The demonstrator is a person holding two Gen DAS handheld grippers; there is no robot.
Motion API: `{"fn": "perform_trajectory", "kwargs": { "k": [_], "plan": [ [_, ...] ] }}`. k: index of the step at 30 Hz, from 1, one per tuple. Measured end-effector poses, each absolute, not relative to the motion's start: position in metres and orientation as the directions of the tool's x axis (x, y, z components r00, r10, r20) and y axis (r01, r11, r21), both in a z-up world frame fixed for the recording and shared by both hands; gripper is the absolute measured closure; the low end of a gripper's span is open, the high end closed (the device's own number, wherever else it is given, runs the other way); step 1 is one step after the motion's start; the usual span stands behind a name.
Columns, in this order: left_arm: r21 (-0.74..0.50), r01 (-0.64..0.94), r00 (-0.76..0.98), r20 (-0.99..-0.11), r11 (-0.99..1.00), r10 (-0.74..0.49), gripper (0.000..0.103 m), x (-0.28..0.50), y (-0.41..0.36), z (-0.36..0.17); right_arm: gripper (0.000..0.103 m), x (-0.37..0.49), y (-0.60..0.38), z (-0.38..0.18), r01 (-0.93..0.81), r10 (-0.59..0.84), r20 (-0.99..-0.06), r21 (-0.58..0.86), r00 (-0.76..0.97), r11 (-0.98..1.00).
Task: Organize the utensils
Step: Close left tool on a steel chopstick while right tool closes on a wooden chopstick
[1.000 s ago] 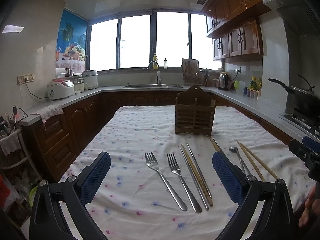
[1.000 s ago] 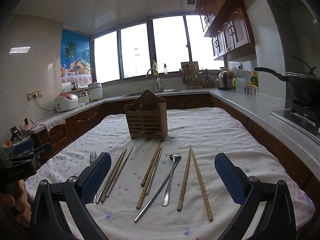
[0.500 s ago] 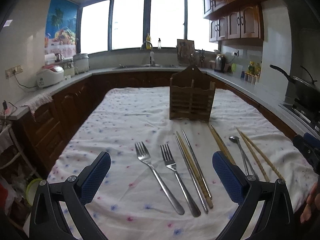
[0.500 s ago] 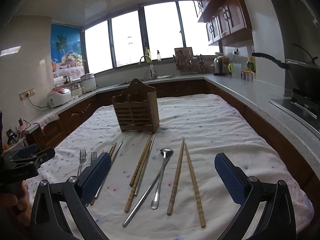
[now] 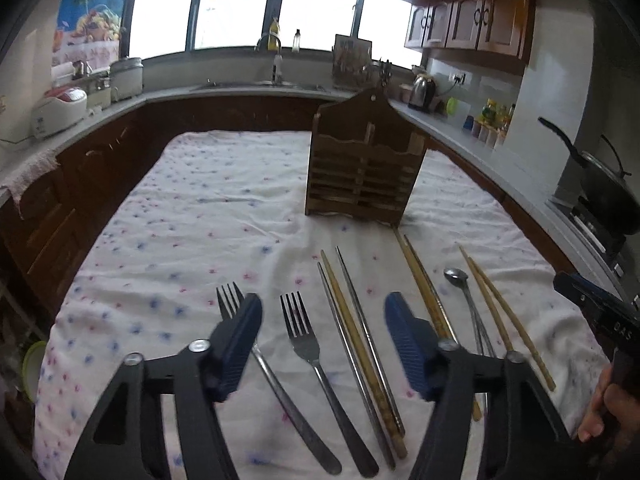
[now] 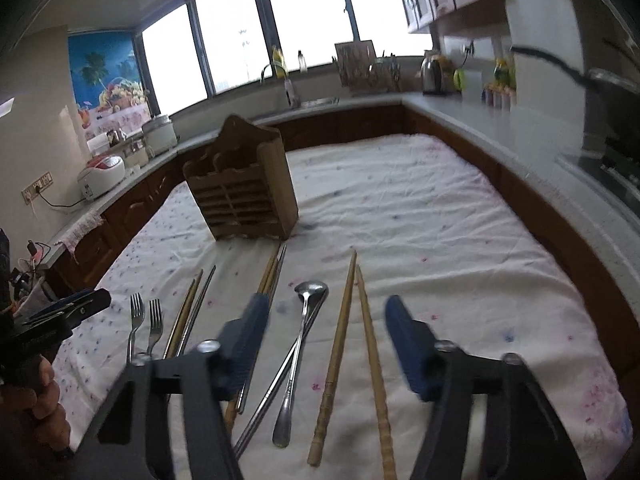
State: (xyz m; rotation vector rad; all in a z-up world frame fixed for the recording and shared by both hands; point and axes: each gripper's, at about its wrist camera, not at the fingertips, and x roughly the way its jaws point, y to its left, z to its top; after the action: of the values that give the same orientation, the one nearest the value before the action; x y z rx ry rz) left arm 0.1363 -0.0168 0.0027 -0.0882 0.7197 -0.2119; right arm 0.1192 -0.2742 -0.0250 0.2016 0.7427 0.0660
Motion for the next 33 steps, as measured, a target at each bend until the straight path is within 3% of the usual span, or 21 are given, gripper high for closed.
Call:
{"fn": "perform_trajectory", "kwargs": {
  "k": [2,6,11,20,33],
  "plan": [
    [-0.171,0.173,0.705,-0.666,0.970,-0.243,0.055,0.152,-0.019,-0.001,0.061,0.130,-0.275,-0.031,0.011,0.145,-0.690,0.216,0.709,0.976],
    [-0.186,0.196,0.645,-0.715,0.963,-0.269,0.069,0.183,-0.029,-0.009,0.067,0.151,-0.278,-0.043,0.016,0.170,-0.734,0.240,0.657,0.971],
    [-0.191,0.246,0.567,-0.766,0.950,-0.301,0.077,0.228,-0.054,-0.022,0.076,0.176,-0.283,-0.058,0.030,0.184,-0.780,0.251,0.598,0.967],
    [-0.182,0.242,0.477,-0.833,0.953,-0.280,0.078,0.295,-0.084,-0.061,0.076,0.210,-0.287,-0.080,0.039,0.174,-0.835,0.227,0.523,0.973],
    [-0.188,0.241,0.414,-0.867,0.952,-0.276,0.082,0.328,-0.094,-0.092,0.085,0.241,-0.292,-0.102,0.040,0.203,-0.862,0.250,0.464,0.968]
  ]
}}
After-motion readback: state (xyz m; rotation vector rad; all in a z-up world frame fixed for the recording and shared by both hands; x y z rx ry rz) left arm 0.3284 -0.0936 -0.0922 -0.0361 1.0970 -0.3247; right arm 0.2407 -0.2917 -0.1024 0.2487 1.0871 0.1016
